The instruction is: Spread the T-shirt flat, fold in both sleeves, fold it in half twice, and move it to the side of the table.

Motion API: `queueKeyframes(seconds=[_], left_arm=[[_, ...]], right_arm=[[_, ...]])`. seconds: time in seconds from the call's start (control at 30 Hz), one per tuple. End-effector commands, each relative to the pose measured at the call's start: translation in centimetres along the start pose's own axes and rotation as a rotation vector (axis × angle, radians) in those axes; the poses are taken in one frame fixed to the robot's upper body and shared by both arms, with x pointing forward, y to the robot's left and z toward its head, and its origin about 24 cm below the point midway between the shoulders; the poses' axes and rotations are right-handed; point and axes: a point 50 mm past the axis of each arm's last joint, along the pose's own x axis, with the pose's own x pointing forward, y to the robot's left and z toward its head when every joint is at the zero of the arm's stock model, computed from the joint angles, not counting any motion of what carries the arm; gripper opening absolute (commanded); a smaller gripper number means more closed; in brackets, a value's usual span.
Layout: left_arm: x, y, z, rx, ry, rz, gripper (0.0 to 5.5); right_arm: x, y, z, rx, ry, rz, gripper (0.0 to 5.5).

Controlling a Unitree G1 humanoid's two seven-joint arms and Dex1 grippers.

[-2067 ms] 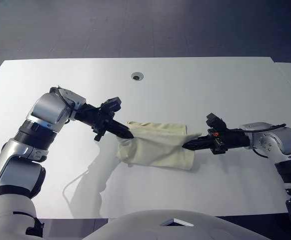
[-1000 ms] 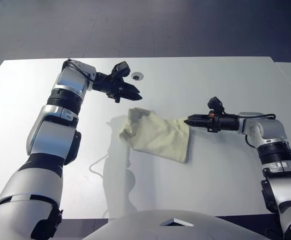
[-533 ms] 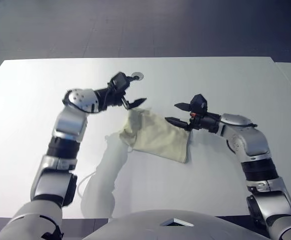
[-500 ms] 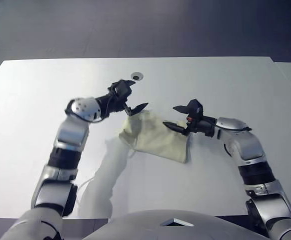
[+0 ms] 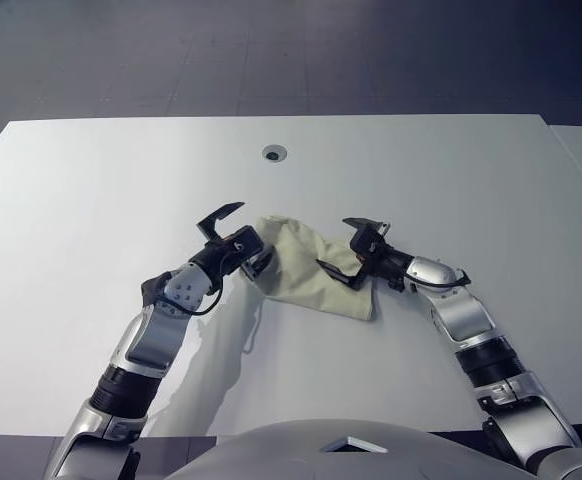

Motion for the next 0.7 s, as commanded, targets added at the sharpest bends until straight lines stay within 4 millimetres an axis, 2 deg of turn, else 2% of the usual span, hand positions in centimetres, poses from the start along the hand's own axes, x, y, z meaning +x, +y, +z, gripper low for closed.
queueKeyframes(seconds=[0.03, 0.2, 0.27, 0.43, 0.53, 0.6, 0.7], left_arm=[[-0.6, 1.7, -2.0, 0.053, 0.088, 0.085, 5.40], [-0.2, 3.9, -2.4, 0.064, 0.114, 0.271, 5.40], [-0.2, 4.3, -2.1, 0.049, 0.101, 0.305, 5.40], [-0.4, 5.1, -1.9, 0.005, 0.086, 0.356, 5.40], [-0.3, 5.2, -1.9, -0.013, 0.088, 0.374, 5.40], [-0.3, 5.2, -1.9, -0.028, 0.087, 0.381, 5.40], [0.3, 5.3, -1.7, -0.043, 0.071, 0.369, 5.40]], right_arm=[[-0.9, 1.4, -3.3, 0.039, 0.168, 0.024, 5.38], [-1.2, 1.8, -3.2, 0.045, 0.161, 0.032, 5.38], [-1.5, 1.6, -2.2, 0.025, 0.121, 0.038, 5.38], [-2.3, -1.5, 5.8, -0.064, -0.136, 0.051, 5.38], [-2.0, -2.9, 8.8, -0.037, -0.215, 0.107, 5.38], [-1.2, -2.7, 8.9, 0.035, -0.213, 0.188, 5.38], [-0.1, -1.5, 7.1, 0.212, -0.206, 0.327, 5.38]])
